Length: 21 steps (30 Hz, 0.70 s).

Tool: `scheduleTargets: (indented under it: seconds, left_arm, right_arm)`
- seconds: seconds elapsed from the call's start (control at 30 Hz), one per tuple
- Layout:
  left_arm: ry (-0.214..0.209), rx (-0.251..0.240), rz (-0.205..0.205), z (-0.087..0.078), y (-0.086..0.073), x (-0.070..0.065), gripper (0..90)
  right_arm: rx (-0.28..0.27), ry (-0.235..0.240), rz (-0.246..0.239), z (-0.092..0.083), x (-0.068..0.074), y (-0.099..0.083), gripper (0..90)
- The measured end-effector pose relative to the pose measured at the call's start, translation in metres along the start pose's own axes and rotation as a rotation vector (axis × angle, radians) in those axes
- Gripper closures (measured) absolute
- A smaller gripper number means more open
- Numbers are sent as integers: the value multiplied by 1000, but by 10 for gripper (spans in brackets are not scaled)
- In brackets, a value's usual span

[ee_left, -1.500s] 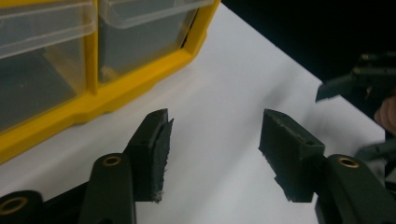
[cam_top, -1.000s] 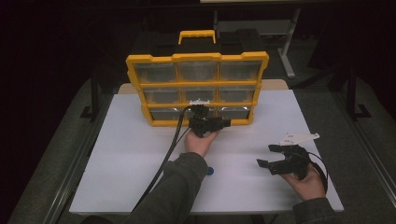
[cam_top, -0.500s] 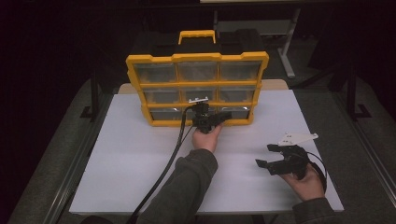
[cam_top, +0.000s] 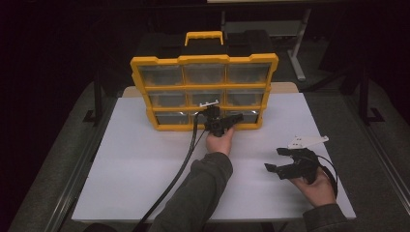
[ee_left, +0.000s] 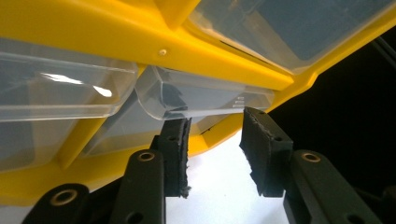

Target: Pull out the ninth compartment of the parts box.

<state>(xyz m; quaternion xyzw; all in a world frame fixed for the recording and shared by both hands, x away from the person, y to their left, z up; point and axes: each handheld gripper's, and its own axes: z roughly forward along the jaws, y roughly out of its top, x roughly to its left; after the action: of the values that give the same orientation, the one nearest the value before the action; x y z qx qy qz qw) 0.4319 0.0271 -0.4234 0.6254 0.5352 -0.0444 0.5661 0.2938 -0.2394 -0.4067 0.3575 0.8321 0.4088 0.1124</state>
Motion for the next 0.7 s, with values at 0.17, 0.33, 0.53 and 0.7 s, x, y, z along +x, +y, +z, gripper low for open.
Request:
scheduleTargets:
  seconds: [0.17,0.33,0.53,0.7]
  left_arm:
    - [-10,-21,1,4,-2,-2,686]
    - [-20,-31,-16,6,-4,-2,685]
    - [-10,-44,-19,4,-5,-4,706]
    - [-36,-42,-38,3,-6,-3,706]
  right_arm:
    - [2,6,0,0,0,0,216]
    - [-2,7,4,0,0,0,216]
    - [-7,8,-4,-2,0,-1,217]
    - [0,11,-9,-1,0,-2,216]
